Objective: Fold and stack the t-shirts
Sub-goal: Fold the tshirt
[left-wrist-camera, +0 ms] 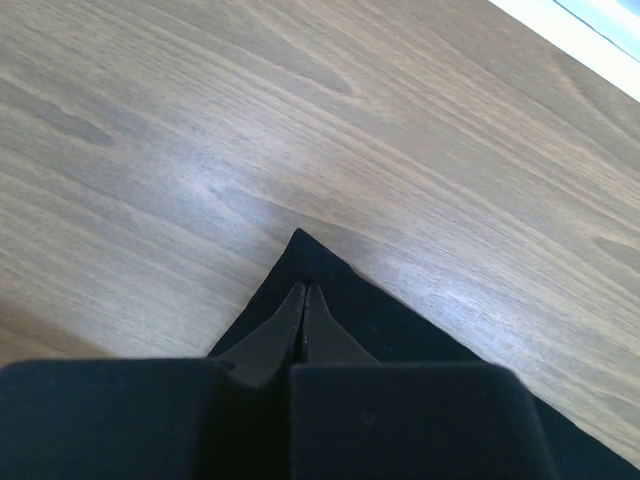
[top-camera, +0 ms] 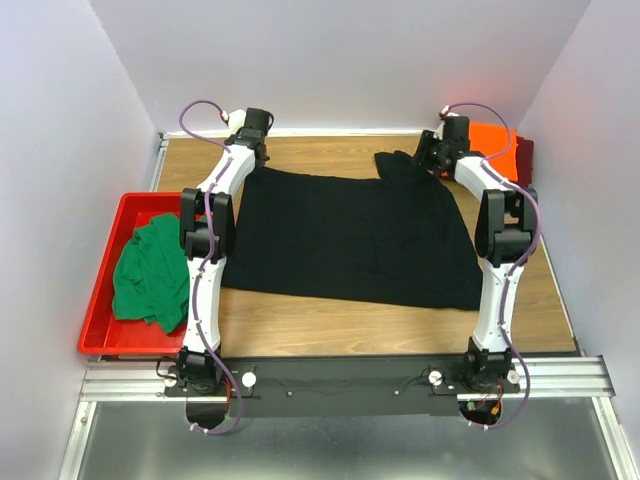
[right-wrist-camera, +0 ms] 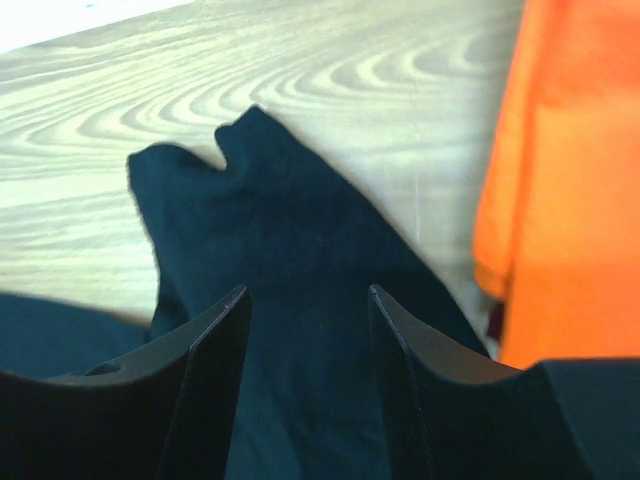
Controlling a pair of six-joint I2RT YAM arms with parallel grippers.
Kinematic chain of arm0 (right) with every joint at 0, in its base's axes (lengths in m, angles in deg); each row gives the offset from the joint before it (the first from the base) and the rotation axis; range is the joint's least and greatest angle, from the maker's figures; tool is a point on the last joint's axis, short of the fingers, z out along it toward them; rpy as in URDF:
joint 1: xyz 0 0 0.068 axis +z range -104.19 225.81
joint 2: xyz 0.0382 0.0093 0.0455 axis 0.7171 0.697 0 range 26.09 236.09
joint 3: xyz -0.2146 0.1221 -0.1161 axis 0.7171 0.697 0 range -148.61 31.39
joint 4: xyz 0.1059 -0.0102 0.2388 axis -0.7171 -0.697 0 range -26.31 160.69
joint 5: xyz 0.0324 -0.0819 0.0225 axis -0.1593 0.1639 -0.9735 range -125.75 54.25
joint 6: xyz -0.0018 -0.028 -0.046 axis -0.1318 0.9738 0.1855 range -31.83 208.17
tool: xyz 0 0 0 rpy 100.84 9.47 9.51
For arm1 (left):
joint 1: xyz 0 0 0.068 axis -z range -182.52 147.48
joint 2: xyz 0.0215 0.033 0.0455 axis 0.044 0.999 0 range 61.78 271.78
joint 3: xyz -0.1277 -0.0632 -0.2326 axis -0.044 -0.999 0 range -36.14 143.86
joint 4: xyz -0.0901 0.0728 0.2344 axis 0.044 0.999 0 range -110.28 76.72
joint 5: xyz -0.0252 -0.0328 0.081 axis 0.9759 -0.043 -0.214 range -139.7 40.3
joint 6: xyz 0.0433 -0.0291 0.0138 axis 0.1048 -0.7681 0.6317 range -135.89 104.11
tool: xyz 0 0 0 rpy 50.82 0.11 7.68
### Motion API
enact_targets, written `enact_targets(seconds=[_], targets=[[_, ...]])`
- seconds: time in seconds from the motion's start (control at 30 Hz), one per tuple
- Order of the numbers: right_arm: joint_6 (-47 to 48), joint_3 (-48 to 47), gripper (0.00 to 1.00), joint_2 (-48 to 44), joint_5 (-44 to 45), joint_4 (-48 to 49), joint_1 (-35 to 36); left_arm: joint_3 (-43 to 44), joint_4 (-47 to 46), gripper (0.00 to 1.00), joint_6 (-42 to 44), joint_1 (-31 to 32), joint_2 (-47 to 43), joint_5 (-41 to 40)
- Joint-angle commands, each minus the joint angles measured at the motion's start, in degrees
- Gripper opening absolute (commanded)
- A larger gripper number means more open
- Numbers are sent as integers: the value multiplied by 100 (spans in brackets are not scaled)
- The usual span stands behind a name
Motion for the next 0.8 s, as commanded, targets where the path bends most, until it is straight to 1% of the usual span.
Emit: enact_targets(seconds=[0.0,0.1,0.23,0.43,0.57,0.67,0.7,0.77], targets=[[502,-549,57,449,731,-116,196,-208,-170,0,98,-24,-284,37],[722,-726,57,626,1311,-168,283,-331,-231,0,107,-24,-328,72],[898,-998,57,925,1664,-256,284,-446,-310,0,124,-24,-389,107],[951,-1095,57,1136,1902,-406,284,-586,-398,0,142,-24,-451,90],[916,-1139,56,1285,1841,-467,284,-613,-416,0,142,-33,-442,98],[828,-1130,48,1321,1612,-494,275,-613,-442,0,159,-33,-442,107],[750,-1104,41,1321,1472,-502,275,-604,-451,0,168,-33,-433,107],[670,-1069,34,1286,1375,-520,275,-595,-442,0,177,-33,-416,116]])
